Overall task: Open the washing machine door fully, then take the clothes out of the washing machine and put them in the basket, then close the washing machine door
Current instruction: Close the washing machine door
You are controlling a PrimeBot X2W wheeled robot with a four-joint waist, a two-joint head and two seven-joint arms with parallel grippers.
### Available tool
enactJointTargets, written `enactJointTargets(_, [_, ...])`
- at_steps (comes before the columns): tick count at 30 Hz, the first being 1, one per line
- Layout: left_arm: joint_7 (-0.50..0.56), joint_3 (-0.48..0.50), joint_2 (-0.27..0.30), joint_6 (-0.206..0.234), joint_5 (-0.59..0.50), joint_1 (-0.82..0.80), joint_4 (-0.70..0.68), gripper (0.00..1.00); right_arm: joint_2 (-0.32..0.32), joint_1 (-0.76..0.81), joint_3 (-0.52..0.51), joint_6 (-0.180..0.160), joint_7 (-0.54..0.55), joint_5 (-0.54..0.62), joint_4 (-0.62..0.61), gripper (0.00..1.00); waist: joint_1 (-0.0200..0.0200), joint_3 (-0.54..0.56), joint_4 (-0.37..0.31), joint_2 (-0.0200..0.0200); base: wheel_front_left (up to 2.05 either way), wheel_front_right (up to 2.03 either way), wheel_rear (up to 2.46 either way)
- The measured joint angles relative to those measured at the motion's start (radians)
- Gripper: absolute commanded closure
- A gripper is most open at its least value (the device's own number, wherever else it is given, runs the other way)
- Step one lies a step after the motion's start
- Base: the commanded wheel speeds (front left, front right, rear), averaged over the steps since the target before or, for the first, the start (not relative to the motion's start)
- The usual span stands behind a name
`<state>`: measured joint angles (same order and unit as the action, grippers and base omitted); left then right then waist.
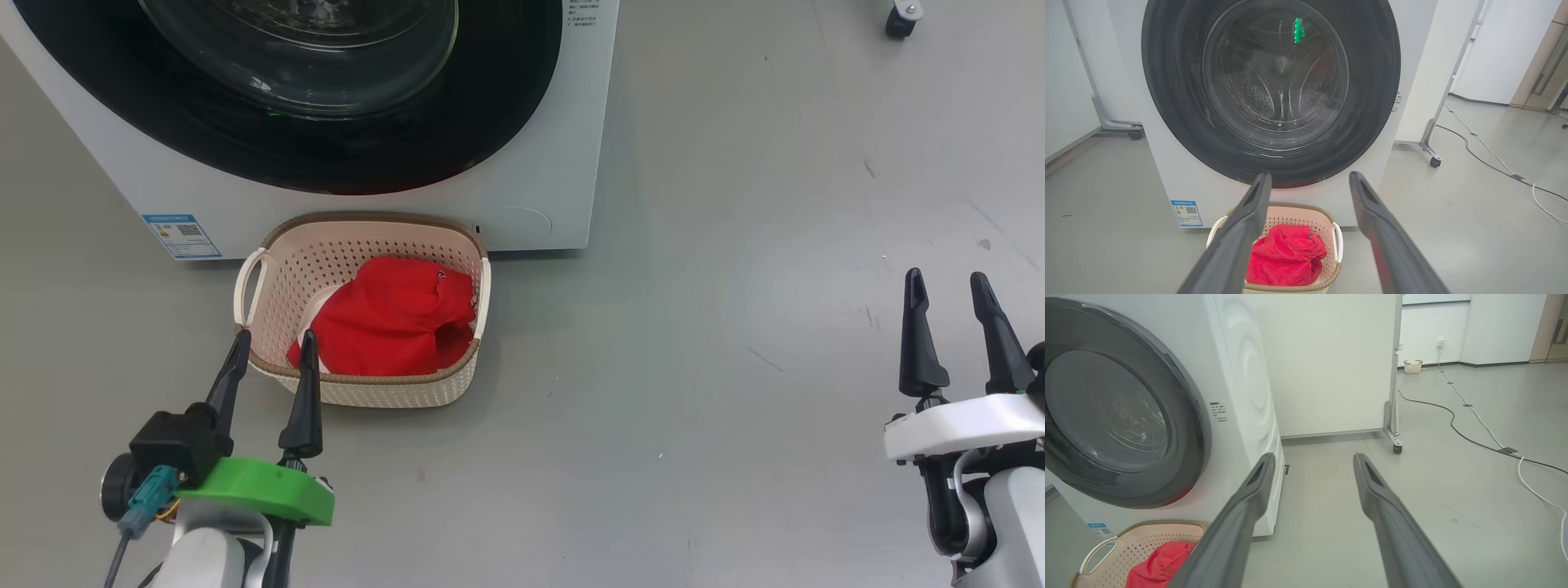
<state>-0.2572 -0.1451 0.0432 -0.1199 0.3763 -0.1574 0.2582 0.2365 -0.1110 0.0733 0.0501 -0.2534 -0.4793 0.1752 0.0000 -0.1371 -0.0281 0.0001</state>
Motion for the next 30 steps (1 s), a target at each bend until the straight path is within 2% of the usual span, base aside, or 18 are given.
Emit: enactJointTargets(30, [0.000,0.028,-0.002,0.000,-0.010,0.005,0.013,0.00,-0.035,0.037,-0.029,0.019,0.000,0.036,-0.033,0.00,0.0000,-0.005,0.007,0.0000,0.00,0.00,0.00])
